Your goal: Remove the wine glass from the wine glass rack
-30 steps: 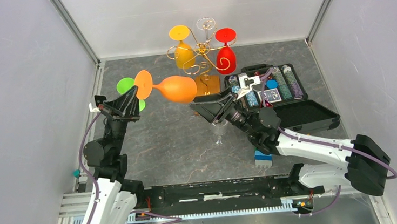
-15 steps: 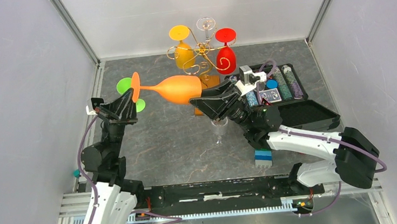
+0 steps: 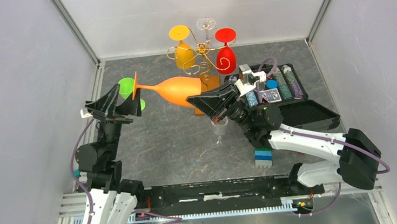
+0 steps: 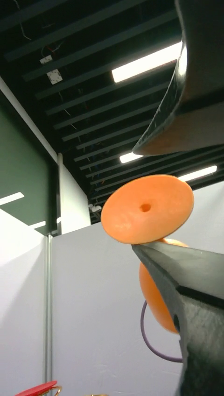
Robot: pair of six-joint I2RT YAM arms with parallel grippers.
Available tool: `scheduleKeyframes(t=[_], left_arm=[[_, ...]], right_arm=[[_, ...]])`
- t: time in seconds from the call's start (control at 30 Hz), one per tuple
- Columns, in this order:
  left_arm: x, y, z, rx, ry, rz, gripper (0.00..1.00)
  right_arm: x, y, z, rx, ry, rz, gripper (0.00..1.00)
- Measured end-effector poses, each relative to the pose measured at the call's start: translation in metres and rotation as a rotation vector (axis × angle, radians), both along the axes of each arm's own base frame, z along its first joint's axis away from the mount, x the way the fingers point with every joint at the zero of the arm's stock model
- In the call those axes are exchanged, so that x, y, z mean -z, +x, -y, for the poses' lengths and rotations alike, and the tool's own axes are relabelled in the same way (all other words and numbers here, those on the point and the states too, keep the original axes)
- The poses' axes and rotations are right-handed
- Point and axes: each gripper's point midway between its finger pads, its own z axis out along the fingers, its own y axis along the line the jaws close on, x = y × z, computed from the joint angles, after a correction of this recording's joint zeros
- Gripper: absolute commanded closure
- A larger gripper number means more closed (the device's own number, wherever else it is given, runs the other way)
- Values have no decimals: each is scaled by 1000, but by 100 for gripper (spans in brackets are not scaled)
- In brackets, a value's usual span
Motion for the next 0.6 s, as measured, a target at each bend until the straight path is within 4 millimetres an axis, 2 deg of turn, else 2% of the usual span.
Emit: scheduleKeyframes(t=[0.17, 0.3, 0.37, 0.53, 0.6], left_arm=[[-7, -9, -6, -113, 110, -12, 11], [5, -7, -11, -254, 313, -35, 3], [5, -9, -13, -323, 436, -38, 1], [-23, -34, -25, -509, 724, 72, 0], [-25, -39, -29, -564, 822, 101, 0]], right_arm=[[2, 5, -1, 64, -70, -2, 100], [2, 16, 4, 165, -157, -8, 100], [5, 25, 8, 231, -221, -11, 100], [17, 41, 21, 372, -399, -13, 100], [20, 46, 24, 411, -478, -2, 100]])
